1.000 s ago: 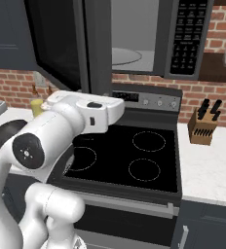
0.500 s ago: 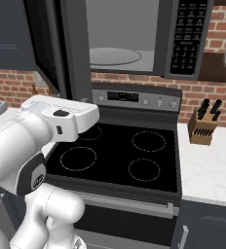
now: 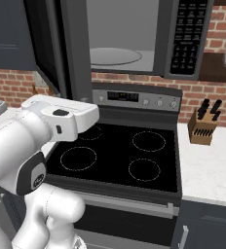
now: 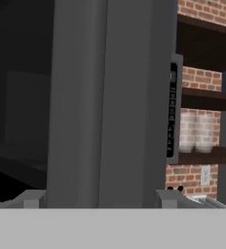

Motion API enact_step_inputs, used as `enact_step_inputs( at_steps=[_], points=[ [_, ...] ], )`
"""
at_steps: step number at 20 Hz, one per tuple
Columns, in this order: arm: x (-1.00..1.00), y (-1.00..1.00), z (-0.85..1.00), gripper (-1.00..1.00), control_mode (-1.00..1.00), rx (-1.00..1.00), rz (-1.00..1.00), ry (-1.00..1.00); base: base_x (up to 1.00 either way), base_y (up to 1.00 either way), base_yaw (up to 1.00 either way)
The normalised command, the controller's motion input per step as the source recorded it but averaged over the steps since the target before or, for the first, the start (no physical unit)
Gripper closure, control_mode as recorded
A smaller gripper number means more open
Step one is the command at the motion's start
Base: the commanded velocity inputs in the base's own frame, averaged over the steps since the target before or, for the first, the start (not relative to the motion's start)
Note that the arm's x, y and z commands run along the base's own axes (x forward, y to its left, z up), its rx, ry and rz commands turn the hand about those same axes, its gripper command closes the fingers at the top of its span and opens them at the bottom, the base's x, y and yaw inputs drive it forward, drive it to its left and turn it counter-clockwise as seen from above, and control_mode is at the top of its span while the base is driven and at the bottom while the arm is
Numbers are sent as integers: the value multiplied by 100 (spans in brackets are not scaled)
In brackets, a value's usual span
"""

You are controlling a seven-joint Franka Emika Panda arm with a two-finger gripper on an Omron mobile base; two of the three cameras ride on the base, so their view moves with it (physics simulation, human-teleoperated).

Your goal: Open the microwave, place the bowl with waffle inside the microwave, then close the microwave door and turn it on.

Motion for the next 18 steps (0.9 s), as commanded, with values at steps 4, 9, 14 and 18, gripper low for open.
enact_step_inputs(
  at_steps=[4, 9, 14, 18],
  points=[
    [0, 0, 0, -100, -100, 0, 0, 0, 0, 0, 0],
    [0, 0, 0, -100, -100, 0, 0, 0, 0, 0, 0],
    [0, 0, 0, -100, -100, 0, 0, 0, 0, 0, 0],
    [0, 0, 0, -100, -100, 0, 0, 0, 0, 0, 0]
  ],
)
